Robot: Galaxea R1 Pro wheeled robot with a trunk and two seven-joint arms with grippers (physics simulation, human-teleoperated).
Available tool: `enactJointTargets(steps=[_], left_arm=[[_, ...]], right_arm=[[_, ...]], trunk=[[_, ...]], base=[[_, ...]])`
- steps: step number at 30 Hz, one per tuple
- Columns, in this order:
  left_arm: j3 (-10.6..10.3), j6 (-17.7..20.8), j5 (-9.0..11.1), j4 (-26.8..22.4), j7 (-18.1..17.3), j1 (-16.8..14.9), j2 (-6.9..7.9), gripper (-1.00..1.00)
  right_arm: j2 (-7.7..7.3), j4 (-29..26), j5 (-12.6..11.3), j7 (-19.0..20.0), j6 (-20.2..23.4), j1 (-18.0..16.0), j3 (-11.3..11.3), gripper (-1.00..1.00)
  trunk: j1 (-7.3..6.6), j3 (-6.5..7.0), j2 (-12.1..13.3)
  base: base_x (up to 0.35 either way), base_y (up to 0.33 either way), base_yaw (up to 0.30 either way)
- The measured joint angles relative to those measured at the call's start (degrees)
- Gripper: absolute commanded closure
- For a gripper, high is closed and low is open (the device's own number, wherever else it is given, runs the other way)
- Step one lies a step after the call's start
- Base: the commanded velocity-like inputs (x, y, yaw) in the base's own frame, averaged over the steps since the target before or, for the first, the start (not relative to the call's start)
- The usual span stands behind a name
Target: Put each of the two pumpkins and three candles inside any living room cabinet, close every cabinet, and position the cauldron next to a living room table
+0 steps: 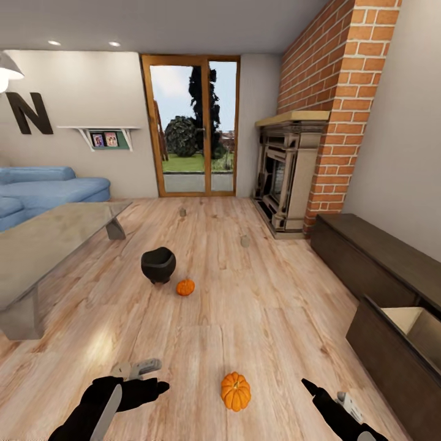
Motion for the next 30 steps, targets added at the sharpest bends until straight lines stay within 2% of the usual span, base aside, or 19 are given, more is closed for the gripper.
enactJointTargets(steps=[4, 13, 16, 18, 19, 22, 25, 27, 29, 30], left_arm=[[0.02, 0.03, 1.16, 0.00, 0.06, 0.00, 0.16, -1.00], [0.16, 0.26, 1.55, -0.79, 0.07, -0.06, 0.01, -1.00], [0.12, 0.68, 2.49, -1.54, 0.10, -0.30, 0.07, -1.00], [0.14, 2.35, 5.80, -5.13, 0.13, -0.58, 0.49, -1.00], [0.15, 3.21, 6.93, -6.39, 0.15, -0.62, 0.68, -1.00], [0.16, 9.71, 14.85, -12.24, 0.33, -0.70, 2.79, -1.00], [0.10, 11.81, 21.73, -14.49, 0.36, -0.68, 5.46, -1.00], [-0.09, 12.24, 24.77, -14.96, 0.36, -0.68, 7.14, -1.00], [-0.25, 12.42, 27.06, -15.20, 0.36, -0.67, 8.02, -1.00], [-0.26, 12.45, 27.56, -15.22, 0.36, -0.67, 8.14, -1.00]], right_arm=[[0.00, 0.01, 0.03, -1.52, -0.05, 0.00, 0.03, -1.00], [0.01, 0.28, 0.14, -2.62, -1.28, 0.01, 0.10, -1.00], [0.06, 0.99, 1.44, -5.75, -2.41, 0.01, 0.53, -1.00], [0.12, 2.70, 3.20, -9.59, -2.85, 0.01, 1.18, -1.00], [0.13, 3.24, 3.62, -10.31, -2.94, -0.01, 1.36, -1.00], [0.53, 5.97, 5.45, -12.50, -3.15, -0.06, 2.54, -1.00], [1.68, 7.28, 6.11, -13.17, -3.25, -0.08, 3.07, -1.00], [2.09, 7.56, 6.25, -13.30, -3.29, -0.09, 3.19, -1.00], [2.27, 7.67, 6.31, -13.10, -3.32, -0.09, 3.22, -1.00], [2.31, 7.70, 6.33, -13.01, -3.34, -0.09, 3.23, -1.00]], trunk=[[-0.02, 0.00, 0.00], [0.00, 0.00, 0.00], [0.00, 0.00, 0.00], [0.00, 0.00, 0.00], [0.00, 0.00, 0.00], [0.00, 0.00, 0.00], [0.00, 0.00, 0.00], [0.00, 0.00, 0.00], [0.00, 0.00, 0.00], [0.00, 0.00, 0.00]], base=[[0.130, 0.111, 0.029], [0.084, 0.053, 0.003], [0.006, 0.003, 0.000], [0.002, 0.004, 0.000], [0.001, 0.049, 0.000], [0.001, 0.157, 0.000], [0.000, 0.109, 0.000], [0.000, 0.034, 0.000], [0.000, 0.014, 0.000], [0.005, 0.017, 0.000]])
